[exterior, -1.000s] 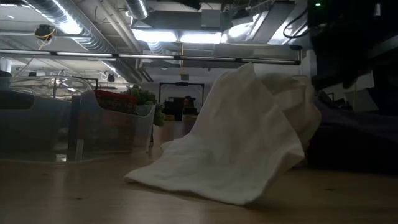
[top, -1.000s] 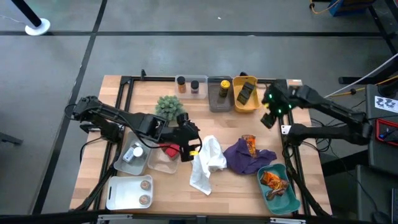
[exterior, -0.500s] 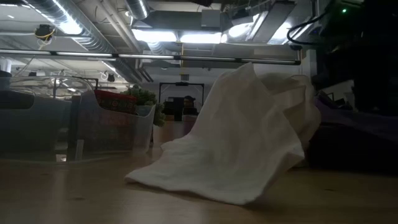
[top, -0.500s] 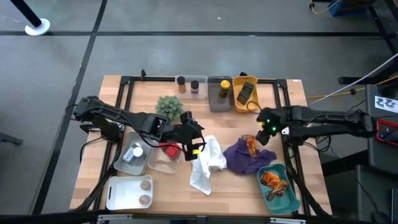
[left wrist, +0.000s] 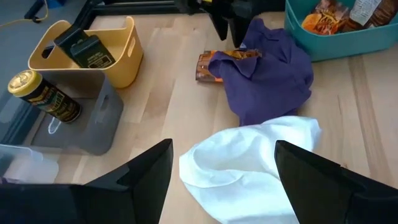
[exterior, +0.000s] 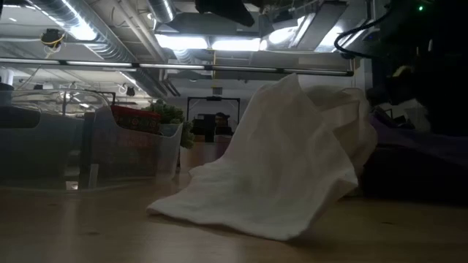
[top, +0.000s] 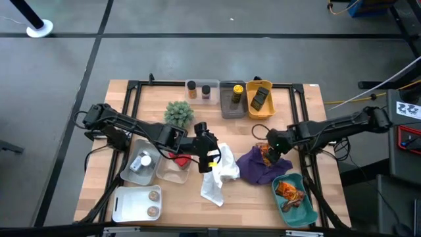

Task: Sort spices by type
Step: Put the orange seasoning bag into the green bin

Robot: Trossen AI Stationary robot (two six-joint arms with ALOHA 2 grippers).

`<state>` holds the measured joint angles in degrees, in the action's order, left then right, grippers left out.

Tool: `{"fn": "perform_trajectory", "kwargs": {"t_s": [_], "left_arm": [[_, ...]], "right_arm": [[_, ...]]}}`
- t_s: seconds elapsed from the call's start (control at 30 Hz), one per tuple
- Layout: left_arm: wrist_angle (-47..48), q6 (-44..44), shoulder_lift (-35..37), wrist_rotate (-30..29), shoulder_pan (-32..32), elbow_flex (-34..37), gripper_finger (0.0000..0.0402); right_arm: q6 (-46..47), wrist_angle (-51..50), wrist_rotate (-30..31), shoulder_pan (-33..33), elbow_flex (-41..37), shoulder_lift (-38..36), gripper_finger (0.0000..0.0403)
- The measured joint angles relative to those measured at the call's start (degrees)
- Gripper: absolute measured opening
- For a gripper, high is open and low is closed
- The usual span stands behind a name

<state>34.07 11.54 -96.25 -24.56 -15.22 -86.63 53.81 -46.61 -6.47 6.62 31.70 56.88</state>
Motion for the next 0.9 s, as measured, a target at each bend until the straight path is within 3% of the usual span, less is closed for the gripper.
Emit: {"fn": "perform_trajectory", "kwargs": {"t_s": [0.23, 0.43, 0.63, 0.77, 0.9], "left_arm": [[-0.11, 0.0, -0.28, 0.24, -0.17, 0.0, 0.0265], [-0.11, 0.02, -0.28, 0.38, -0.17, 0.0, 0.0265], [-0.11, 0.02, -0.28, 0.38, -0.17, 0.0, 0.0265], [-0.11, 0.02, -0.28, 0.38, -0.17, 0.0, 0.0265], [-0.11, 0.02, -0.28, 0.38, -0.17, 0.0, 0.0265]], "right_arm": [[1.82, 1.65, 3.35, 2.92, 0.0, 6.63, 0.0209], [1.28, 7.92, 2.79, 2.88, 0.0, 10.7, 0.0209], [0.8, 7.79, 3.16, 2.79, 0.0, 14.92, 0.0207], [-0.41, 8.3, 3.5, 2.79, 0.11, 17.25, 0.0179], [-2.56, 8.84, 4.18, 2.79, 0.07, 17.68, 0.0121]]}}
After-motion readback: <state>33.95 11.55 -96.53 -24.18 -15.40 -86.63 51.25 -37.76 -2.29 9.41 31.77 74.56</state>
